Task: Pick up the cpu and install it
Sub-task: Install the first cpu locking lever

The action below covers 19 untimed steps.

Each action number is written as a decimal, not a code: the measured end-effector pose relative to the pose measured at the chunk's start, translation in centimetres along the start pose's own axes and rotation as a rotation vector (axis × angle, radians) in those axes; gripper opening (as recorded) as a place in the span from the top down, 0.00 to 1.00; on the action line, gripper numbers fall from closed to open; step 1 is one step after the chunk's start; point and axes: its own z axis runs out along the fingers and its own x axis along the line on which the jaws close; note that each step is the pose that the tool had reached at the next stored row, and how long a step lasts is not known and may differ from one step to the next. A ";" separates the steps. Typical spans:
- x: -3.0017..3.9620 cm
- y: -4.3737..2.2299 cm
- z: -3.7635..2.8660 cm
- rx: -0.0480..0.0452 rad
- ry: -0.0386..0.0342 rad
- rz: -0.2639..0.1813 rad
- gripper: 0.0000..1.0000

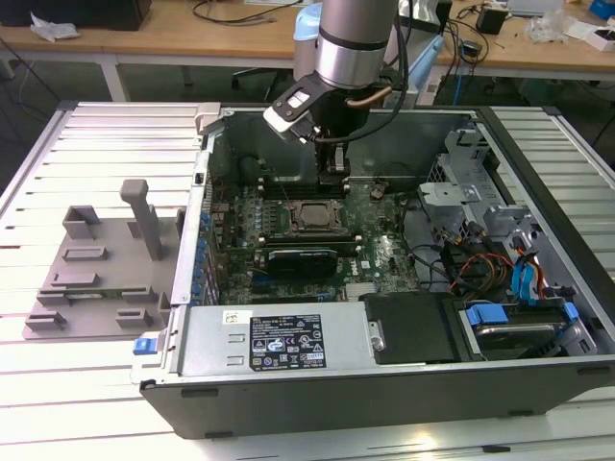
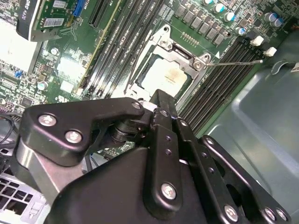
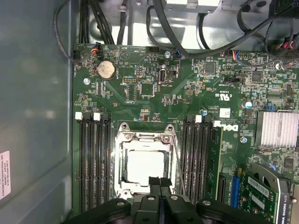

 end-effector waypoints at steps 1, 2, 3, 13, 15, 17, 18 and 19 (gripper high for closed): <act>0.00 0.00 0.00 0.0000 -0.0001 0.000 0.89; 0.00 0.00 0.00 0.0000 0.0000 0.000 0.89; 0.00 0.00 0.00 0.0000 0.0000 0.000 0.89; 0.00 0.00 0.03 -0.0033 -0.0118 -0.181 0.89; 0.00 0.00 0.04 -0.0044 -0.0156 -0.241 0.89; 0.00 0.00 0.04 -0.0053 -0.0186 -0.287 0.89; 0.00 0.00 0.04 -0.0058 -0.0205 -0.316 0.89; 0.00 0.00 0.04 -0.0063 -0.0223 -0.344 0.89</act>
